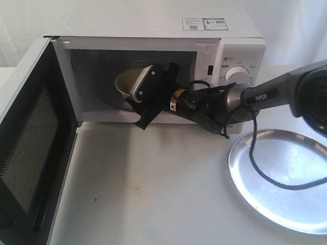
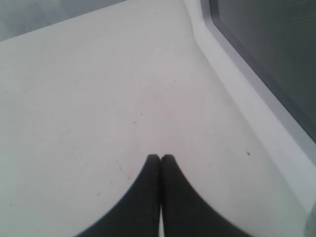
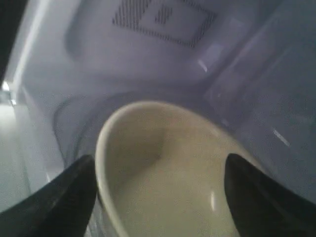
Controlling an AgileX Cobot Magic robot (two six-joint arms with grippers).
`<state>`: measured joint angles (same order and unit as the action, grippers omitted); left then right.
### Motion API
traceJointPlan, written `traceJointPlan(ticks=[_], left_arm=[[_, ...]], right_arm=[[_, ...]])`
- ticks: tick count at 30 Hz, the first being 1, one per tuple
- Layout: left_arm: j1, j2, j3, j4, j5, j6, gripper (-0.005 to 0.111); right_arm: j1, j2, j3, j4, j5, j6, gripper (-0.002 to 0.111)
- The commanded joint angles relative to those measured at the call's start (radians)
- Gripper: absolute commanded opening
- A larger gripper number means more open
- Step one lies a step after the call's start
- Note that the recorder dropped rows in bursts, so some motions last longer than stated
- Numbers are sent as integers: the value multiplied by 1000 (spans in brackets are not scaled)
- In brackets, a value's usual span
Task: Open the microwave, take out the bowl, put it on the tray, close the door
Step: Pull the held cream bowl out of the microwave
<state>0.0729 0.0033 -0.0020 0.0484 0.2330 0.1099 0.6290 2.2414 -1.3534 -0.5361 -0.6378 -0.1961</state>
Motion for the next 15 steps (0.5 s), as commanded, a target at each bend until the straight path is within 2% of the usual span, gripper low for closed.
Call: traceJointPlan(ticks=[1, 3, 6, 7, 12, 15], left_arm=[[-4, -3, 2, -4, 0, -2, 0], [-4, -3, 2, -4, 0, -2, 0], [-4, -3, 2, -4, 0, -2, 0], [-4, -3, 2, -4, 0, -2, 0], [-4, -3, 2, -4, 0, -2, 0], [-4, -3, 2, -4, 0, -2, 0]], right_arm=[[20, 69, -133, 3, 215, -15, 61], [37, 70, -148, 1, 253, -39, 46], [65, 44, -146, 1, 255, -54, 6], [80, 27, -143, 1, 255, -43, 1], [163, -102, -80, -66, 304, 66, 0], [219, -204, -24, -89, 483, 107, 0]])
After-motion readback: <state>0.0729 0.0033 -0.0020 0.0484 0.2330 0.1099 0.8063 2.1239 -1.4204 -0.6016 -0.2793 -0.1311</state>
